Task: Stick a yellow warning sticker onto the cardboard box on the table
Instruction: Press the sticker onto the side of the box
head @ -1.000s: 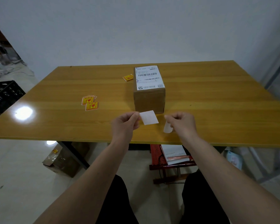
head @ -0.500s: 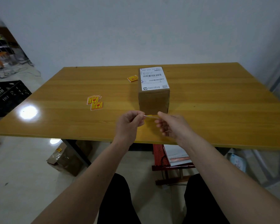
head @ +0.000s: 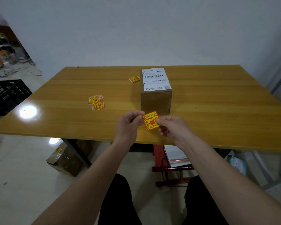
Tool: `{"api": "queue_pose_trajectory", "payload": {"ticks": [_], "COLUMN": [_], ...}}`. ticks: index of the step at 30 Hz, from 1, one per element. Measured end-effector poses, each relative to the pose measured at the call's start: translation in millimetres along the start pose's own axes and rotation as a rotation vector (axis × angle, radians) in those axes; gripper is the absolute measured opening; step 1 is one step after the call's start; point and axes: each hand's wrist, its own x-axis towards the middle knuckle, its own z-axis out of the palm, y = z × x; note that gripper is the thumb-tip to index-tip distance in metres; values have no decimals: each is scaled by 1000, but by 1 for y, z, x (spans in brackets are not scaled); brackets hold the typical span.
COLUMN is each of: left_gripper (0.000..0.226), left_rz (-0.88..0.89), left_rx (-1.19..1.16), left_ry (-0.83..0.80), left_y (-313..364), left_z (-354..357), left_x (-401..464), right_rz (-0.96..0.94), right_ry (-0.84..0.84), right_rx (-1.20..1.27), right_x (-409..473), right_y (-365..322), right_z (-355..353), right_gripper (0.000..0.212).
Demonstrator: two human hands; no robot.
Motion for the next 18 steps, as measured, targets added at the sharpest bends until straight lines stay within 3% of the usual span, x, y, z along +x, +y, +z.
{"api": "queue_pose_trajectory", "payload": {"ticks": [12, 18], "left_gripper": [26, 14], "left_rz": [-4, -34], "left_rx": [35, 93], "left_ry": [67, 45], "left_y": [-1, -3], "left_z": [-4, -8], "left_x": [0, 0], "right_rz": [-41, -206], "right_ry": [4, 69], "right_rx": [4, -246], "right_x": [6, 9], "right_y": [7, 0], "right_z": [6, 5], "right_gripper": [9, 19]}}
